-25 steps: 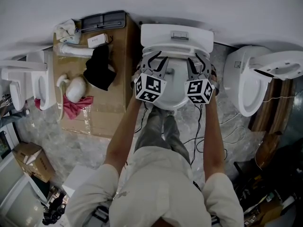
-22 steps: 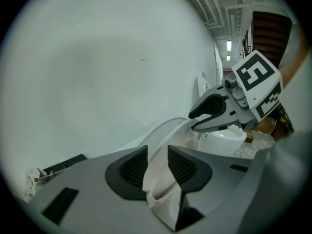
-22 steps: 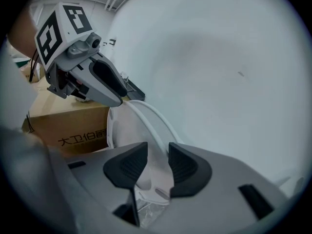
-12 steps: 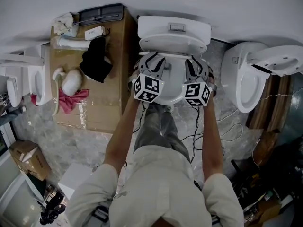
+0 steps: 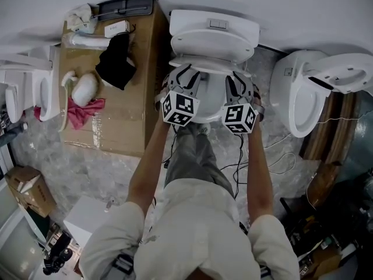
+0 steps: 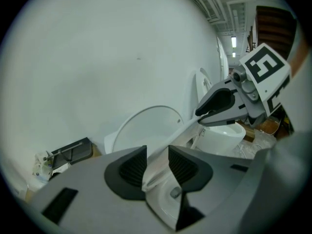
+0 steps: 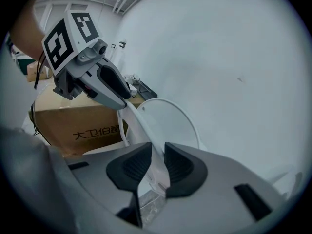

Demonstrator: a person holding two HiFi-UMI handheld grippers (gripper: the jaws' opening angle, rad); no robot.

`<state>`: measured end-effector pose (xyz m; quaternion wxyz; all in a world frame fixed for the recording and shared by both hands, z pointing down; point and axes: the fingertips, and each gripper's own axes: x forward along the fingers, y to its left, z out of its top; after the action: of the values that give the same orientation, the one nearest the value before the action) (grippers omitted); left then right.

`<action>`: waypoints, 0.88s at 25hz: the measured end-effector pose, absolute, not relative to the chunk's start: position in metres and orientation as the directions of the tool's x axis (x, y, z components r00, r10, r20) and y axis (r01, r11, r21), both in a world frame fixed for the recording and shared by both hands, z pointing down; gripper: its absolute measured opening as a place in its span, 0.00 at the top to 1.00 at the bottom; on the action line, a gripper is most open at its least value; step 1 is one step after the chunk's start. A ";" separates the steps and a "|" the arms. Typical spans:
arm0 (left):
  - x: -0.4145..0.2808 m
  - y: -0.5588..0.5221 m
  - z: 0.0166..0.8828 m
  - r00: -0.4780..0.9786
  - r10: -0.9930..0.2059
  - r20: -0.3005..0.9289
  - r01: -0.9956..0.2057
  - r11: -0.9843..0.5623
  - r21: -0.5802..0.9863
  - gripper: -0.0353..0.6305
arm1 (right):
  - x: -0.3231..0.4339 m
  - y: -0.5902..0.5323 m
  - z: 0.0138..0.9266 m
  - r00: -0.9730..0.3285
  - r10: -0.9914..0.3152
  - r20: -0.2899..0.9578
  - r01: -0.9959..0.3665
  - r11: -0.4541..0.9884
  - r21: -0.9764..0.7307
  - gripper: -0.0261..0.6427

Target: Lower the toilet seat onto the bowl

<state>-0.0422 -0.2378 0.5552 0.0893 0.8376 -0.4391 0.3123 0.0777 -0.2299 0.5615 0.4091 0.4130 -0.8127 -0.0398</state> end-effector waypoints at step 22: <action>-0.046 -0.134 0.594 0.382 -0.648 0.659 -0.803 -0.586 -0.111 0.71 | 0.075 -0.127 0.601 -0.376 -0.623 0.686 -0.590 0.732 0.341 0.79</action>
<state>-0.0458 -0.1336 0.5942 0.1143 0.8234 -0.4404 0.3392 0.0745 -0.1275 0.6015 0.4221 0.3659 -0.8292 -0.0196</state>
